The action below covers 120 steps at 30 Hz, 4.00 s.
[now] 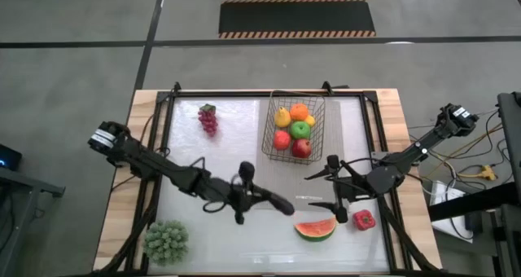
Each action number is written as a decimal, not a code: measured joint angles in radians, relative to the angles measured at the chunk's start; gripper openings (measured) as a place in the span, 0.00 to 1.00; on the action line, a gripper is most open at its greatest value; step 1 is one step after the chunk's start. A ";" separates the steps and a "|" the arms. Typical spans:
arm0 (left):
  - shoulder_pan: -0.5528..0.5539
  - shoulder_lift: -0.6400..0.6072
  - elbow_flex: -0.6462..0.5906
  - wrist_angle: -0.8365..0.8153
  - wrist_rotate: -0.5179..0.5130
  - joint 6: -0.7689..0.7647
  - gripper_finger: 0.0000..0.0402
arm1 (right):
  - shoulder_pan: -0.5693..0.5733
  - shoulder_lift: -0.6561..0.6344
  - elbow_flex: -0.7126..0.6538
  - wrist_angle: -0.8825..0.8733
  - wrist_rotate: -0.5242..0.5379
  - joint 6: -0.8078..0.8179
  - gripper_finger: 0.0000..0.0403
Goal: Build produce basket
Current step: Put the eggplant into the wire basket, then put the grapes into the wire basket
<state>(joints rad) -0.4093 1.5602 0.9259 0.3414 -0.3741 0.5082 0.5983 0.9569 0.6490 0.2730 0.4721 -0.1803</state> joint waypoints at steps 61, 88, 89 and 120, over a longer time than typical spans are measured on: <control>0.102 -0.072 -0.149 0.234 -0.007 -0.159 0.67 | -0.322 0.261 0.115 0.117 0.368 -0.043 0.31; 0.127 -0.069 -0.148 0.254 -0.028 -0.161 0.67 | -0.750 0.350 0.182 -0.093 0.074 0.365 0.32; 0.127 -0.069 -0.148 0.254 -0.028 -0.161 0.67 | -0.750 0.354 0.182 -0.092 0.074 0.365 0.32; 0.128 -0.069 -0.148 0.253 -0.028 -0.161 0.67 | -0.750 0.470 0.211 -0.036 0.078 0.469 0.59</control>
<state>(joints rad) -0.2813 1.4914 0.7784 0.5949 -0.4023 0.3473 -0.1513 1.4268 0.8597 0.2371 0.5497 0.2892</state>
